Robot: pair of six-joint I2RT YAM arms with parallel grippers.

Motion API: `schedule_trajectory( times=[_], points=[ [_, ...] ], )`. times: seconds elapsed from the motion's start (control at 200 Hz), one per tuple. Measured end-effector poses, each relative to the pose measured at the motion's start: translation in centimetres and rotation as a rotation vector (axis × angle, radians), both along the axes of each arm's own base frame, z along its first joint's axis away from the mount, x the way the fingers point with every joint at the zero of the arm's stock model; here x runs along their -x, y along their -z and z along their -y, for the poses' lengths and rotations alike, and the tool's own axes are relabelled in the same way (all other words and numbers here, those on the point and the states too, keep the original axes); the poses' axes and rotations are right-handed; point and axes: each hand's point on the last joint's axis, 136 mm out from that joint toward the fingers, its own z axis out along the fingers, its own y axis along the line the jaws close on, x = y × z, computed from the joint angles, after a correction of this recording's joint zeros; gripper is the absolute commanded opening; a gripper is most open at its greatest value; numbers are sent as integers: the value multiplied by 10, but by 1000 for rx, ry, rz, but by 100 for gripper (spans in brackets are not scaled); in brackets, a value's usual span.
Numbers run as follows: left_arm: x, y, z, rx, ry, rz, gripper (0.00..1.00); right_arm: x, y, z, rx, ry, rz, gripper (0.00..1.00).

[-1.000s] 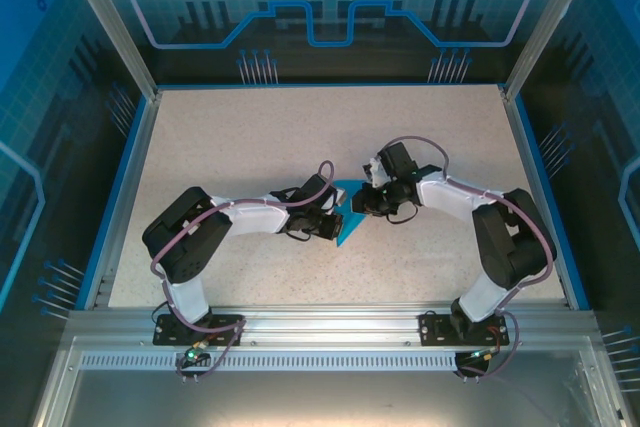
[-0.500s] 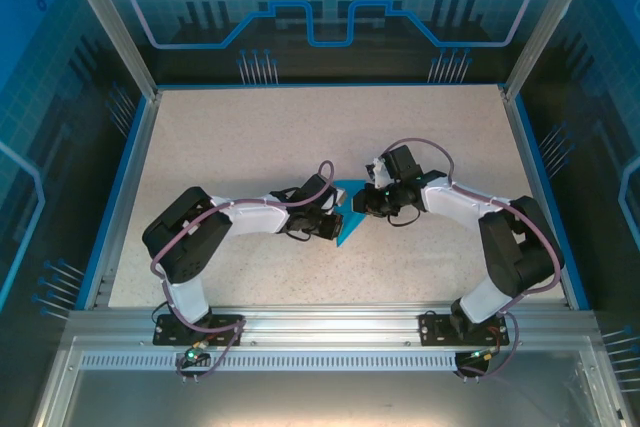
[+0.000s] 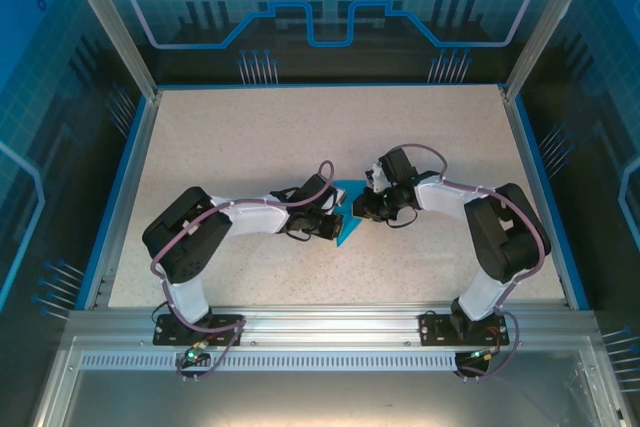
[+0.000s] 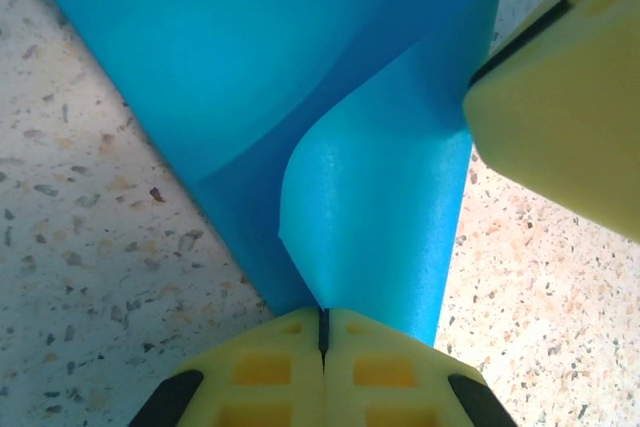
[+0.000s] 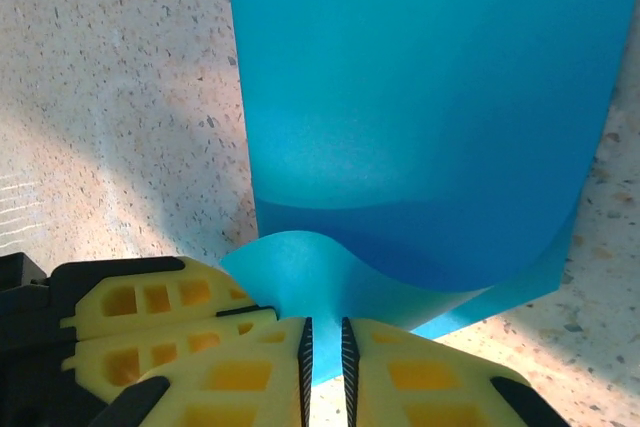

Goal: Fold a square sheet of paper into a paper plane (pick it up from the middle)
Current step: Third fold the triangle at the center of the table.

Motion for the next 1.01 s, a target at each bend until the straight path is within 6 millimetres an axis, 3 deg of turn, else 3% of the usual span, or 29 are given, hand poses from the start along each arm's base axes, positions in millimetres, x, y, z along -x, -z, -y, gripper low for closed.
schedule_trajectory(
  times=[0.32, 0.6, 0.81, 1.005],
  points=[
    [3, -1, 2, 13, 17, -10, 0, -6, -7, -6, -21, -14, 15, 20],
    [3, -1, 2, 12, 19, -11, 0, -3, 11, -3, 9, -17, -27, 20],
    [3, -3, 3, 5, 38, -3, 0, -2, 13, 0, 30, -20, -31, 20],
    [1, -5, 4, 6, 40, 1, 0, -14, 0, 0, 61, -30, 1, 20]
  ],
)
